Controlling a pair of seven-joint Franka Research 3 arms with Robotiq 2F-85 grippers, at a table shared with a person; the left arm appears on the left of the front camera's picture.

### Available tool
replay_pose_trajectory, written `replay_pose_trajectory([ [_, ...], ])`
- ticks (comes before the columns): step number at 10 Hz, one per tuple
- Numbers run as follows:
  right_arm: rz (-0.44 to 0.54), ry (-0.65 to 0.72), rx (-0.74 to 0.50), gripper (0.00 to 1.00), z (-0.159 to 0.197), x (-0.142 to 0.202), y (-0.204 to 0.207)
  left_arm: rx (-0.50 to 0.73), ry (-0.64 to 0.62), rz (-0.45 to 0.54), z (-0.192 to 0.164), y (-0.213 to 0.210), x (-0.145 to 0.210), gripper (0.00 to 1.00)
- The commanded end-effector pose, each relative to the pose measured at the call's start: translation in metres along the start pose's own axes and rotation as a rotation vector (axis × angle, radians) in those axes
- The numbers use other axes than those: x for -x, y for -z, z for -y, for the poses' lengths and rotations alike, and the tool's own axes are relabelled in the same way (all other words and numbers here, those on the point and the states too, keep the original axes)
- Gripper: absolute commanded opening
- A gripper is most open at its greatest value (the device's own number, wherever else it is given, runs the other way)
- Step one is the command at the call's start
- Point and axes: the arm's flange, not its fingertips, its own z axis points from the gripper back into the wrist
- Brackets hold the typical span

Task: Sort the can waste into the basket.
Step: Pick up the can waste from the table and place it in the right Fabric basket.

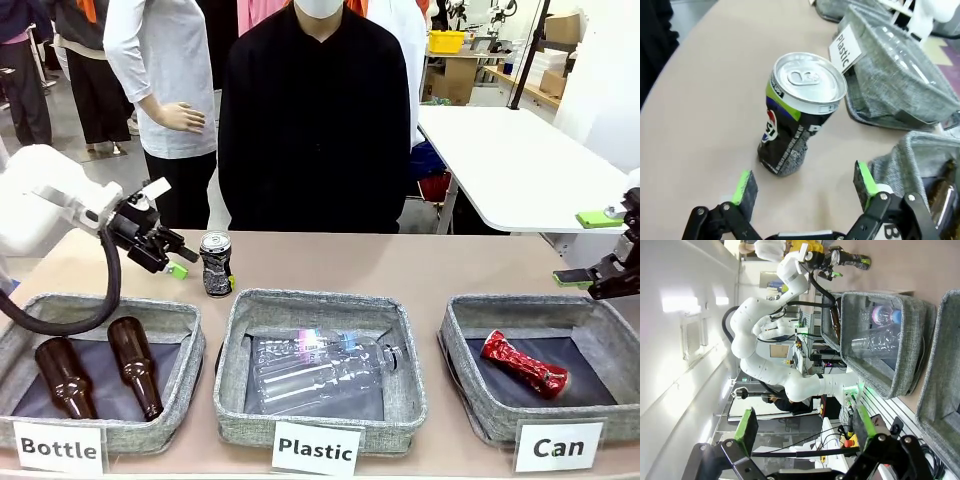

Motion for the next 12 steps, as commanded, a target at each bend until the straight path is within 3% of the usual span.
replay_pose_trajectory([
  [1,-0.008,-0.029,-0.001,1.0,-0.001,0.001,-0.002,0.001,0.02,0.046,-0.012,0.006,-0.002,1.0],
  [8,-0.008,-0.029,-0.001,1.0,-0.001,0.001,-0.002,-0.064,0.1,0.093,-0.012,0.035,-0.006,1.0],
  [12,-0.008,-0.029,-0.001,1.0,-0.001,0.001,-0.002,-0.03,0.097,0.111,-0.012,0.051,-0.009,1.0],
])
